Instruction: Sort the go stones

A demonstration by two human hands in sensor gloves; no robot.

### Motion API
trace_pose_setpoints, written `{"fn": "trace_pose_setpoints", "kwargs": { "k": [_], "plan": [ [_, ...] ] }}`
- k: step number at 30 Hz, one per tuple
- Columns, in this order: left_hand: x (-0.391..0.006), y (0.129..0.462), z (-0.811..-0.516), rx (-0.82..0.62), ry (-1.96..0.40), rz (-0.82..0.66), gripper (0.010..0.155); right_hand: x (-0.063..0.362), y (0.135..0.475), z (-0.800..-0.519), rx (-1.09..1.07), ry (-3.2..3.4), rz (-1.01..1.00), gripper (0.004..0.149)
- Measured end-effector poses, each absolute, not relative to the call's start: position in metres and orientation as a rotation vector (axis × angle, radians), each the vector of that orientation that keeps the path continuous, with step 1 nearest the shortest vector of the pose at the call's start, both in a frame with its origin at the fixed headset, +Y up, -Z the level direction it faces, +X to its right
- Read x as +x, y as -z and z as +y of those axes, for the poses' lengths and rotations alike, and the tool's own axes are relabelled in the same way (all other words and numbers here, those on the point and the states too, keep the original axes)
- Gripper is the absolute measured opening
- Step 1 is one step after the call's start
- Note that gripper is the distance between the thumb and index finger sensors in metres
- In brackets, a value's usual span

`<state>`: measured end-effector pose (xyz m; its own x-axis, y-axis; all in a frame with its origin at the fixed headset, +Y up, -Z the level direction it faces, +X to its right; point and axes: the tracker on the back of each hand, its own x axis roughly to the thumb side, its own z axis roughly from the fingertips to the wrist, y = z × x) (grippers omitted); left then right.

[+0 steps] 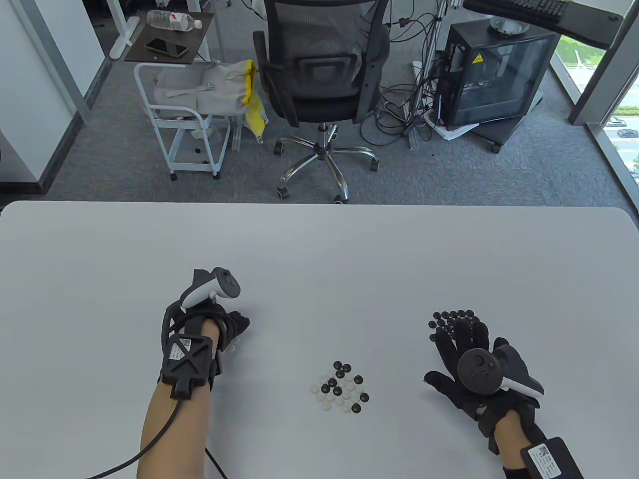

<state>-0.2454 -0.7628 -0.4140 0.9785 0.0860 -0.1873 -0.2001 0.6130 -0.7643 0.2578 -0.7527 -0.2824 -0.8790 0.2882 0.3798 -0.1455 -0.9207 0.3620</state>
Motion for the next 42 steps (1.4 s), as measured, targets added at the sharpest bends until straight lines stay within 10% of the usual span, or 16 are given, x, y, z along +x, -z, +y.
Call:
{"fn": "trace_pose_setpoints", "kwargs": {
  "k": [10, 23, 42],
  "plan": [
    [-0.254, 0.41, -0.756, -0.882, -0.159, 0.132, 0.068, 0.256, 0.283, -0.753, 0.641, -2.798, 0.491, 0.086],
    [-0.161, 0.37, -0.718, -0.82, 0.014, -0.306, 0.066, 0.255, 0.283, -0.754, 0.64, -2.796, 0.494, 0.086],
    [-0.067, 0.327, -0.758, -0.893, 0.115, -0.618, 0.067, 0.254, 0.283, -0.755, 0.64, -2.793, 0.512, 0.086]
  ]
}}
